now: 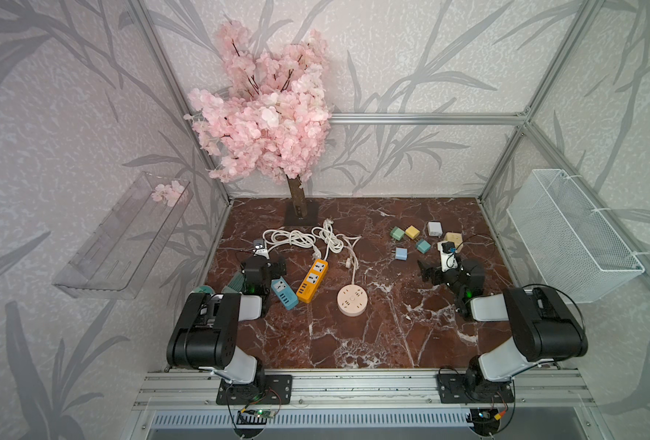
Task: Pull the plug off the socket
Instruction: Reset both arms
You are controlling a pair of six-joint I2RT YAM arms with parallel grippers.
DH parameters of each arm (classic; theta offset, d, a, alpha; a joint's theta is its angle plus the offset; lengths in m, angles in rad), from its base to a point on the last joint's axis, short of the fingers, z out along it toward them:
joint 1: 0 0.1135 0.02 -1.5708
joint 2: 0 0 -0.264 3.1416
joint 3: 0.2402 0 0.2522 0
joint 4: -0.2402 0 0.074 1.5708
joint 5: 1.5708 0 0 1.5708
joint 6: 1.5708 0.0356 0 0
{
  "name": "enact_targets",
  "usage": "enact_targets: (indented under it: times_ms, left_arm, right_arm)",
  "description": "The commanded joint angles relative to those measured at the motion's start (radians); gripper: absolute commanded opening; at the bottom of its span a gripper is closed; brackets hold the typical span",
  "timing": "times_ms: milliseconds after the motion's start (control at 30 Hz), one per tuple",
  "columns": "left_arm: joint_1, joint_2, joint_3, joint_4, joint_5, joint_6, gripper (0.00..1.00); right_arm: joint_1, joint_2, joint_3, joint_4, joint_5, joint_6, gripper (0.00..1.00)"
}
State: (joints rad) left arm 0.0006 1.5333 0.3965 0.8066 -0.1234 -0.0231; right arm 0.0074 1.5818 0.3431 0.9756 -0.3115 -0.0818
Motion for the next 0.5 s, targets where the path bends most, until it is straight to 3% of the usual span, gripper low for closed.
enact_targets:
  times_ms: [0,467]
  left_arm:
    - [0.004,-0.012,0.016,-0.007,-0.007,-0.012,1.0]
    - [0.004,-0.012,0.016,-0.008,-0.007,-0.011,1.0]
  right_arm:
    - [0.005,0.009,0.015,0.047,-0.033,-0.012,0.99]
    - [0.006,0.007,0.014,0.045,-0.034,-0.013,0.99]
